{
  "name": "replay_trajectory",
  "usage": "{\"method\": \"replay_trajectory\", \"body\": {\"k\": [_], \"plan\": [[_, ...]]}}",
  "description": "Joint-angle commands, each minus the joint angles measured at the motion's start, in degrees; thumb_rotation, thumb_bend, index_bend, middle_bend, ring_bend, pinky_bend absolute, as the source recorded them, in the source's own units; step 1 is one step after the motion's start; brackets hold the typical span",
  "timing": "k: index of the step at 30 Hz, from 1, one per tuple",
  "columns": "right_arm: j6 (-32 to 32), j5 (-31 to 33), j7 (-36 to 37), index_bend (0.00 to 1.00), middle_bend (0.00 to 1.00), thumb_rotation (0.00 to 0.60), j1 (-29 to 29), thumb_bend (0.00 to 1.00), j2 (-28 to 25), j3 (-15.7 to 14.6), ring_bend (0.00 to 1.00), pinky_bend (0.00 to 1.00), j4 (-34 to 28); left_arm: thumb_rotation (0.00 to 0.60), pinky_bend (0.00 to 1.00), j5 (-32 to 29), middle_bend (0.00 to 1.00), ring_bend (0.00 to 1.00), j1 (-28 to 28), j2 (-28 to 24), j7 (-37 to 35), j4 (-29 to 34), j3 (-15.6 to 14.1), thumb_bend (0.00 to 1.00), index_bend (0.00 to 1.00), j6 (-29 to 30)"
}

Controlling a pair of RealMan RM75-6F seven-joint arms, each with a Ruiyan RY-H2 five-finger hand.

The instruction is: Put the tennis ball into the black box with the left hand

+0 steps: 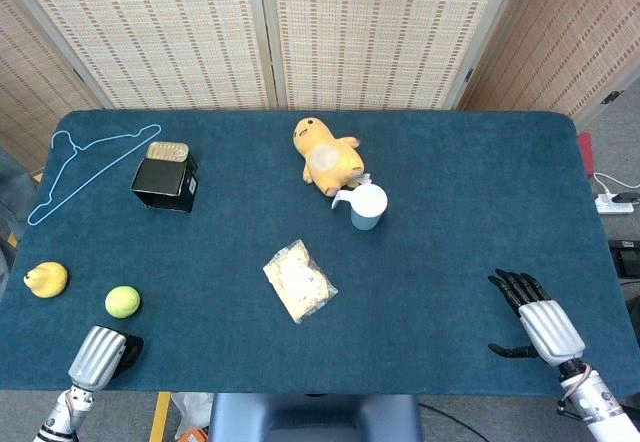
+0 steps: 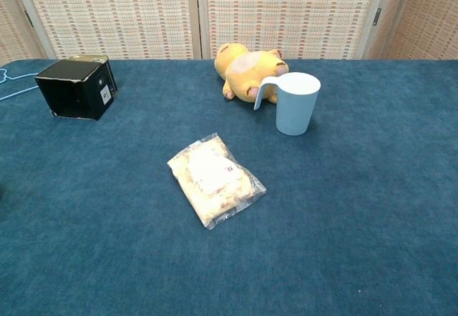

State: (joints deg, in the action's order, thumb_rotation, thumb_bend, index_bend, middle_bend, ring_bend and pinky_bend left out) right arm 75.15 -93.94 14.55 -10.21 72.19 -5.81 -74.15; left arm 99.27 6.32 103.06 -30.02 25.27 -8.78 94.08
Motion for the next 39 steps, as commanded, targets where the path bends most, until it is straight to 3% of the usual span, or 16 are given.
{"method": "replay_trajectory", "body": {"k": [1, 13, 26, 39], "plan": [[0.10, -0.04, 0.06, 0.00, 0.00, 0.600, 0.03, 0.00, 0.02, -0.01, 0.00, 0.00, 0.08, 0.600, 1.00, 0.57, 1.00, 1.00, 0.10, -0.33, -0.32, -1.64, -0.82, 0.81, 1.00, -0.55], [1.13, -1.31, 0.56, 0.00, 0.00, 0.600, 0.02, 0.00, 0.16, -0.32, 0.00, 0.00, 0.39, 0.600, 1.00, -3.26, 1.00, 1.00, 2.33, 2.20, 2.48, -6.22, 2.36, 0.81, 1.00, -6.68], [1.25, -1.33, 0.04, 0.00, 0.00, 0.600, 0.15, 0.00, 0.55, -0.46, 0.00, 0.00, 0.86, 0.600, 1.00, -3.46, 1.00, 1.00, 3.54, 2.36, 2.73, -7.46, 1.66, 0.81, 1.00, -11.29], [0.71, -0.69, -1.19, 0.00, 0.00, 0.600, 0.09, 0.00, 0.55, -0.24, 0.00, 0.00, 0.20, 0.600, 1.00, -4.71, 1.00, 1.00, 7.73, 2.29, 2.01, -7.25, 2.97, 0.81, 1.00, -15.85]]}}
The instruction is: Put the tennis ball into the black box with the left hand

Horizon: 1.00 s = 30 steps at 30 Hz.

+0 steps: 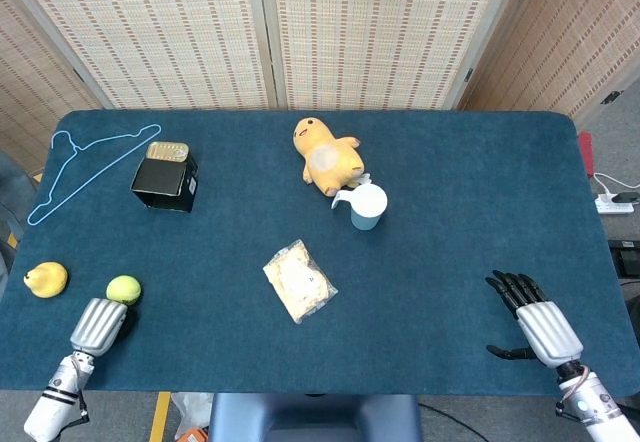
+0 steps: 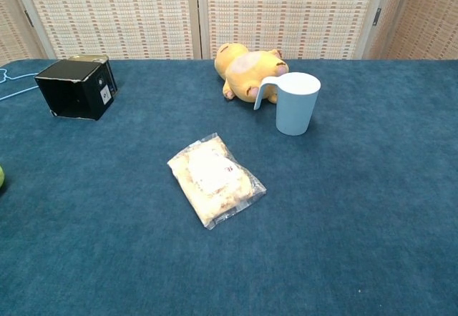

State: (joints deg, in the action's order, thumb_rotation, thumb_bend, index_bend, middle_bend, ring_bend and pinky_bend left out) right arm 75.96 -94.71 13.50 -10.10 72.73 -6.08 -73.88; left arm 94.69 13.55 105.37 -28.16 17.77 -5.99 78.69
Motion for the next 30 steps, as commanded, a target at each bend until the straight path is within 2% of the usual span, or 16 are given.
{"method": "replay_trajectory", "body": {"k": [1, 8, 10, 13, 30], "plan": [[-0.13, 0.13, -0.22, 0.00, 0.00, 0.600, -0.01, 0.00, 0.01, 0.03, 0.00, 0.00, -0.13, 0.600, 1.00, -0.27, 1.00, 1.00, 0.94, 0.00, 0.16, 0.46, 0.31, 0.81, 1.00, -1.03], [-0.12, 0.37, -0.22, 0.00, 0.00, 0.600, 0.07, 0.00, -0.03, 0.13, 0.00, 0.00, -0.18, 0.600, 1.00, -0.91, 1.00, 1.00, 2.71, 0.40, 0.13, 0.58, 0.81, 0.81, 1.00, -4.09], [-0.14, 0.57, -0.12, 0.00, 0.00, 0.600, 0.10, 0.00, -0.05, 0.23, 0.00, 0.00, -0.12, 0.600, 1.00, -2.04, 1.00, 1.00, 4.76, 1.12, -0.06, -0.53, 1.79, 0.81, 1.00, -8.17], [-0.41, 0.77, -0.17, 0.00, 0.00, 0.600, 0.01, 0.00, -0.01, 0.32, 0.00, 0.00, -0.08, 0.600, 1.00, -3.01, 1.00, 1.00, 6.38, 2.02, -0.20, -2.16, 2.67, 0.81, 1.00, -10.99], [-1.68, 2.03, -1.10, 0.00, 0.00, 0.600, -0.25, 0.00, 0.10, 0.83, 0.00, 0.00, -0.48, 0.600, 1.00, -4.81, 1.00, 1.00, 12.48, 3.38, -1.85, -3.39, 4.34, 0.81, 1.00, -17.55]]}}
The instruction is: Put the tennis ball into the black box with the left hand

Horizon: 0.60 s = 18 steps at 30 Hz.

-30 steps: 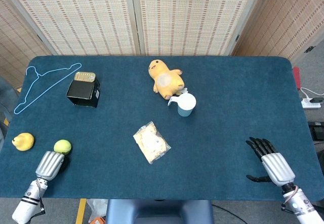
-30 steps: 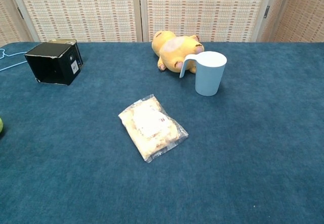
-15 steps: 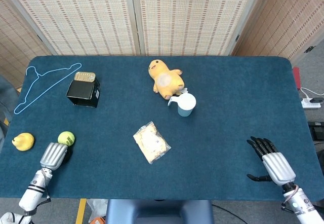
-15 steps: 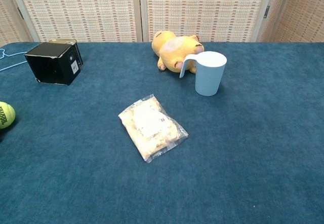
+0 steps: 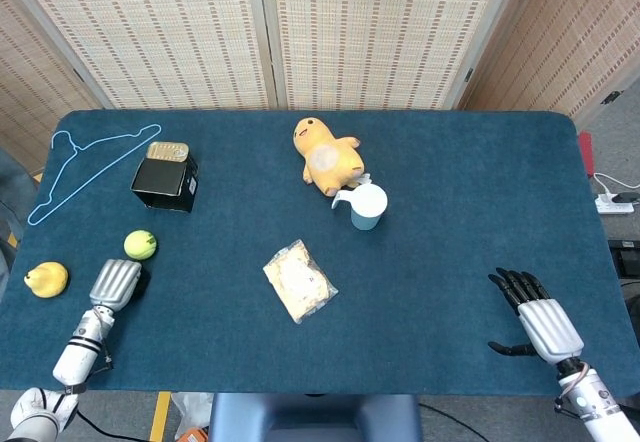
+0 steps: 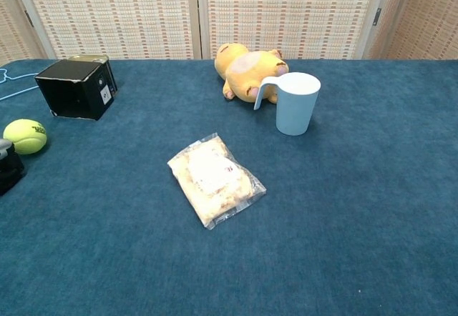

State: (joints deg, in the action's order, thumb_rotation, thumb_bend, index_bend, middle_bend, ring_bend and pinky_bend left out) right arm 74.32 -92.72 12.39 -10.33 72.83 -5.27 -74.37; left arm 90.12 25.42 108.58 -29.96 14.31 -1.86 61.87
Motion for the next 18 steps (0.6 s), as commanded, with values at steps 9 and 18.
{"method": "replay_trajectory", "body": {"k": [9, 18], "plan": [[-0.65, 0.57, 0.11, 0.00, 0.00, 0.600, -0.17, 0.00, 0.03, 0.23, 0.00, 0.00, 0.13, 0.600, 1.00, -1.34, 1.00, 1.00, 3.88, 0.49, 0.08, 0.51, 1.40, 0.81, 1.00, -3.26], [-1.45, 1.33, -0.02, 0.00, 0.00, 0.600, -0.37, 0.00, 0.10, 0.54, 0.00, 0.00, 0.13, 0.600, 1.00, -2.29, 1.00, 1.00, 6.52, 0.86, -0.12, 0.48, 2.40, 0.81, 1.00, -4.97]]}}
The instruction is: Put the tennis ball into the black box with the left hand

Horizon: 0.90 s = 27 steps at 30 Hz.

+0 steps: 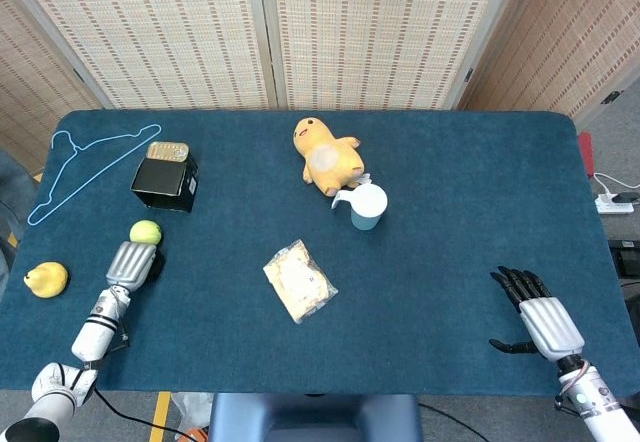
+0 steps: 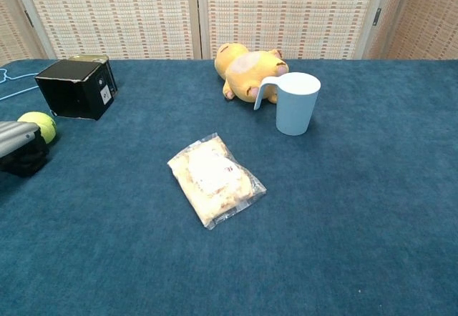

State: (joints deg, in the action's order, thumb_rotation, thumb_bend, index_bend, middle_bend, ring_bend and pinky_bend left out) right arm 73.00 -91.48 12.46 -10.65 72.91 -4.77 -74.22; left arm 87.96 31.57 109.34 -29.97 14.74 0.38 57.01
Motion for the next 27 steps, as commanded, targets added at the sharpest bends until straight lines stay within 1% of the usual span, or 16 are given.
{"method": "replay_trajectory", "body": {"k": [1, 6, 7, 8, 9, 11, 12, 13, 14, 15, 16, 17, 20, 22, 24, 27], "plan": [[-0.27, 0.16, -0.23, 0.00, 0.00, 0.600, -0.11, 0.00, 0.05, 0.08, 0.00, 0.00, -0.06, 0.600, 1.00, -0.26, 1.00, 1.00, 0.70, 0.19, -0.09, 0.07, 0.32, 0.81, 1.00, -0.16], [-0.56, 0.47, -0.63, 0.00, 0.00, 0.600, -0.16, 0.00, 0.16, 0.20, 0.00, 0.00, -0.14, 0.600, 1.00, -1.29, 1.00, 1.00, 1.30, 1.20, 0.09, -0.44, 1.72, 0.80, 1.00, 2.61], [-0.60, 0.60, -0.68, 0.00, 0.00, 0.600, -0.14, 0.00, 0.16, 0.25, 0.00, 0.00, -0.17, 0.600, 0.99, -1.21, 1.00, 0.98, 1.39, 1.40, 0.53, -0.89, 1.63, 0.79, 1.00, 2.76], [-0.64, 0.68, -0.72, 0.00, 0.00, 0.600, -0.13, 0.00, 0.15, 0.28, 0.00, 0.00, -0.19, 0.600, 0.96, -1.06, 0.96, 0.93, 1.47, 1.41, 0.42, -0.98, 1.46, 0.78, 0.97, 2.73], [-0.69, 0.74, -0.75, 0.00, 0.00, 0.600, -0.12, 0.00, 0.14, 0.28, 0.00, 0.00, -0.21, 0.600, 0.90, -0.84, 0.89, 0.84, 1.58, 1.38, 0.32, -1.11, 1.21, 0.76, 0.94, 2.63], [-0.68, 0.73, -0.80, 0.00, 0.00, 0.600, -0.10, 0.00, 0.10, 0.26, 0.00, 0.00, -0.28, 0.598, 0.64, -0.31, 0.66, 0.53, 2.09, 1.11, -0.12, -1.31, 0.53, 0.72, 0.78, 1.16], [-0.68, 0.71, -0.81, 0.00, 0.00, 0.600, -0.10, 0.00, 0.08, 0.25, 0.00, 0.00, -0.31, 0.586, 0.52, -0.18, 0.56, 0.42, 2.37, 0.91, -0.74, -1.17, 0.35, 0.70, 0.70, 0.57], [-0.72, 0.73, -0.83, 0.00, 0.00, 0.600, -0.10, 0.00, 0.08, 0.25, 0.00, 0.00, -0.30, 0.554, 0.39, -0.06, 0.44, 0.30, 2.72, 0.75, -1.25, -1.16, 0.21, 0.69, 0.59, 0.08], [-0.78, 0.77, -0.85, 0.00, 0.00, 0.600, -0.11, 0.00, 0.09, 0.25, 0.00, 0.00, -0.30, 0.514, 0.26, -0.01, 0.34, 0.20, 2.99, 0.67, -1.38, -1.26, 0.14, 0.67, 0.50, -0.33], [-0.85, 0.82, -0.89, 0.00, 0.00, 0.600, -0.13, 0.00, 0.09, 0.27, 0.00, 0.00, -0.32, 0.482, 0.16, 0.01, 0.27, 0.12, 3.26, 0.60, -1.43, -1.32, 0.08, 0.66, 0.43, -0.86], [-0.97, 0.91, -0.98, 0.00, 0.00, 0.600, -0.14, 0.00, 0.09, 0.28, 0.00, 0.00, -0.33, 0.453, 0.07, -0.18, 0.19, 0.05, 3.61, 0.58, -1.36, -1.39, 0.23, 0.65, 0.34, -1.57], [-1.05, 0.98, -1.04, 0.00, 0.00, 0.600, -0.17, 0.00, 0.10, 0.30, 0.00, 0.00, -0.34, 0.429, 0.01, -0.38, 0.12, 0.01, 3.86, 0.60, -1.24, -1.41, 0.38, 0.64, 0.25, -2.09], [-1.33, 1.18, -1.25, 0.00, 0.00, 0.600, -0.24, 0.00, 0.05, 0.37, 0.00, 0.00, -0.45, 0.370, 0.00, -1.27, 0.01, 0.00, 4.58, 0.95, 0.08, -1.74, 1.14, 0.61, 0.10, -3.55], [-1.54, 1.33, -1.34, 0.00, 0.00, 0.600, -0.31, 0.00, 0.06, 0.42, 0.00, 0.00, -0.48, 0.338, 0.00, -2.11, 0.00, 0.00, 4.99, 1.26, 1.12, -1.87, 1.86, 0.59, 0.03, -4.71], [-1.79, 1.49, -1.36, 0.00, 0.00, 0.600, -0.39, 0.00, 0.06, 0.48, 0.00, 0.00, -0.46, 0.314, 0.00, -2.71, 0.00, 0.00, 5.23, 1.47, 1.92, -1.87, 2.40, 0.58, 0.00, -5.24], [-2.25, 1.75, -1.48, 0.00, 0.00, 0.600, -0.55, 0.00, 0.08, 0.56, 0.00, 0.00, -0.41, 0.288, 0.00, -3.32, 0.00, 0.00, 5.45, 1.57, 2.60, -1.76, 2.94, 0.56, 0.00, -5.48]]}}
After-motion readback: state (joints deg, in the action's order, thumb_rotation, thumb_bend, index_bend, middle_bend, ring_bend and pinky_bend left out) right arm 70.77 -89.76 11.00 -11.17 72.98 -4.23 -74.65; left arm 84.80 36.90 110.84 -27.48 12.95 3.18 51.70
